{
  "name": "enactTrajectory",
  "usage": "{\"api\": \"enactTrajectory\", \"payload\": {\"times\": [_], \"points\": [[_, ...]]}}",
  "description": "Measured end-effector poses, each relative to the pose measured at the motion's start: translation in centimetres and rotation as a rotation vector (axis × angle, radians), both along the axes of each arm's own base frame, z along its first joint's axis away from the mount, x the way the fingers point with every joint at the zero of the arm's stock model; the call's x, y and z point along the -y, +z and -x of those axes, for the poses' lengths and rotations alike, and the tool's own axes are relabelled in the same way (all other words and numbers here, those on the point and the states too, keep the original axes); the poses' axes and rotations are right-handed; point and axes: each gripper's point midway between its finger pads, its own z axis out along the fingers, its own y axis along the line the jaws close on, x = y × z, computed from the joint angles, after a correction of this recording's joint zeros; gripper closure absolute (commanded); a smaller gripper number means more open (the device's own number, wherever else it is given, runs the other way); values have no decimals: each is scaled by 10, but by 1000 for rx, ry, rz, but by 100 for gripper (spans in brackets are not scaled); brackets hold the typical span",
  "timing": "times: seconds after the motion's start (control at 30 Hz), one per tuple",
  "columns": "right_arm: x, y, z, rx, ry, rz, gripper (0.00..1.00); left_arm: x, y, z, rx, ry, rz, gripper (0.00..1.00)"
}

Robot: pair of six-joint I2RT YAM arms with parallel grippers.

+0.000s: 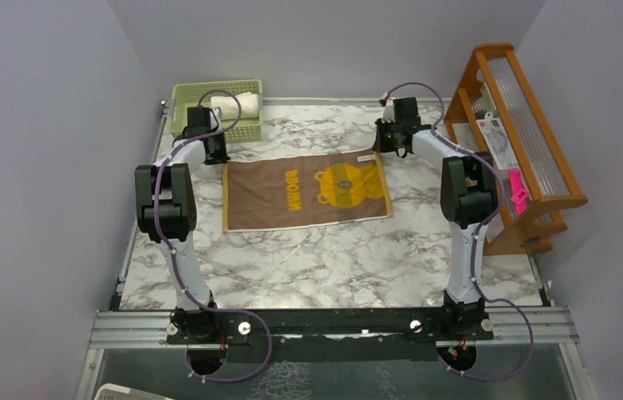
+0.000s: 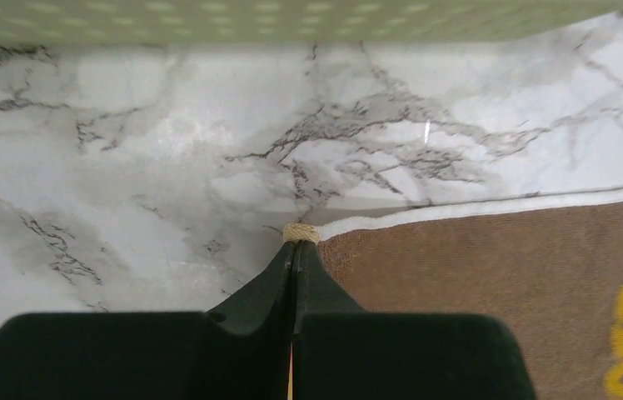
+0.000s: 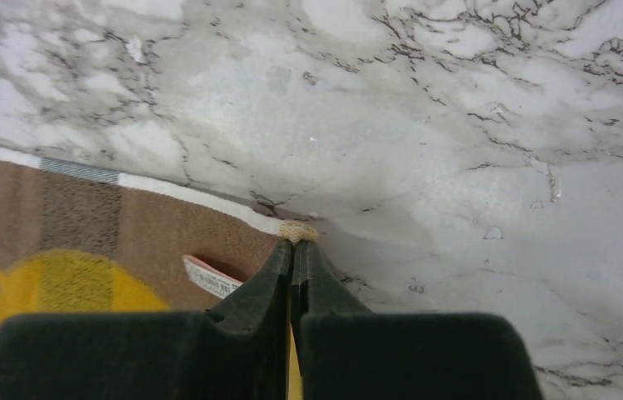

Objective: Roll the towels
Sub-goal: Fold the towel at the center of the board.

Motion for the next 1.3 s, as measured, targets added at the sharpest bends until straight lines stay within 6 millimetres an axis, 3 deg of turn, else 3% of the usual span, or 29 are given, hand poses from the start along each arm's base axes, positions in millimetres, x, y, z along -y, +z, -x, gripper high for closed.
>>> {"api": "enactTrajectory", "payload": {"times": [0.3,0.43,0.53,0.67,0.83,1.07,1.3], "points": [[-7,80,-2,126,-16,-79,100,-1,74,-27,227,2,-1,100],[5,100,3,180,-66,-76,100,-9,90,-34,284,21,-4,100],[17,98,20,169,-111,-88,100,-18,90,-28,304,48,5,100],[26,84,47,129,-152,-114,100,-13,81,-9,286,47,38,100],[31,67,76,76,-178,-126,100,-7,67,21,252,59,73,100],[37,60,107,40,-203,-139,100,0,56,61,212,105,129,100],[39,42,138,-23,-206,-150,100,2,41,87,156,119,135,100]]}}
